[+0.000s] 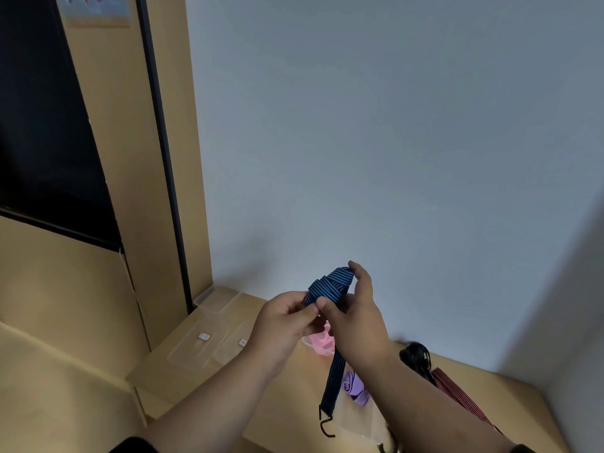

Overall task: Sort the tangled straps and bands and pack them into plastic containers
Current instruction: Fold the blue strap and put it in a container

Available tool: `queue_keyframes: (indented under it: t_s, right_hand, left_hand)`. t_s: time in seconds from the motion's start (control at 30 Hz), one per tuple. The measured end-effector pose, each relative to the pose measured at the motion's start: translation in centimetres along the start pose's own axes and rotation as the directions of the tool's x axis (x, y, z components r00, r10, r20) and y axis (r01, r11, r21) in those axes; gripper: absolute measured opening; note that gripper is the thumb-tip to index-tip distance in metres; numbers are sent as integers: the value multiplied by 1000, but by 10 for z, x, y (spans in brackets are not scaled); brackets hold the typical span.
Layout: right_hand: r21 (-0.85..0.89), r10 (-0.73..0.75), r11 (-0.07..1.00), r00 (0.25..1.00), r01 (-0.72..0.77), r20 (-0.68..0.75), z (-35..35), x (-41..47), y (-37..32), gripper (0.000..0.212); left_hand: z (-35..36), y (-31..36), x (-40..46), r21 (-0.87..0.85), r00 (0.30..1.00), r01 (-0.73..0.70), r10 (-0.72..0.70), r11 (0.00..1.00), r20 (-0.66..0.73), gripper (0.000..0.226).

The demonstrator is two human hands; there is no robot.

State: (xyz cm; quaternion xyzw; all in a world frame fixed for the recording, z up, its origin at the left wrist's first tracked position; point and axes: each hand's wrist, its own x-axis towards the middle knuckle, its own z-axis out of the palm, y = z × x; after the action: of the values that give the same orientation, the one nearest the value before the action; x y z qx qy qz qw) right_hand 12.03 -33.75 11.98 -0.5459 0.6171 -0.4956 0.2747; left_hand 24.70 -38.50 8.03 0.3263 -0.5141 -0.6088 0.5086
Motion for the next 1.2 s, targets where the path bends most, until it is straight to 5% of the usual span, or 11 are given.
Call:
queue_keyframes:
  t_s: [0.2, 0.33, 0.57, 0.77, 0.9, 1.0, 1.2]
  right_hand:
    - [-58, 95, 994, 995, -95, -1, 0, 4, 3, 78]
    - [-45, 116, 992, 993, -115, 16, 1, 3, 0, 75]
    - [126, 162, 980, 986, -155, -46, 3, 4, -1, 49]
    - [190, 201, 963, 979, -190, -37, 4, 4, 3, 35]
    - [196, 161, 969, 986, -151, -37, 3, 7, 4, 31]
    - [123, 99, 988, 995, -96, -16, 3, 8, 4, 38]
    - [16, 60, 998, 993, -62, 97, 1, 5, 4, 65]
  left_hand:
    - [-2, -8, 14, 337, 971, -88, 157, 937, -183, 18]
    - [-4, -14, 17, 714, 882, -299, 468, 633, -45, 15]
    - [-5, -23, 17, 736, 737, -550, 645, 395, 204, 36]
    - [-13, -27, 17, 647, 815, -505, 562, 571, 140, 42]
    - [-6, -15, 7, 256, 994, -90, 103, 963, -37, 45]
    - [-4, -6, 6, -45, 994, 107, -108, 993, -4, 39]
    - [-10, -1, 10, 90, 996, 33, -40, 995, 74, 22]
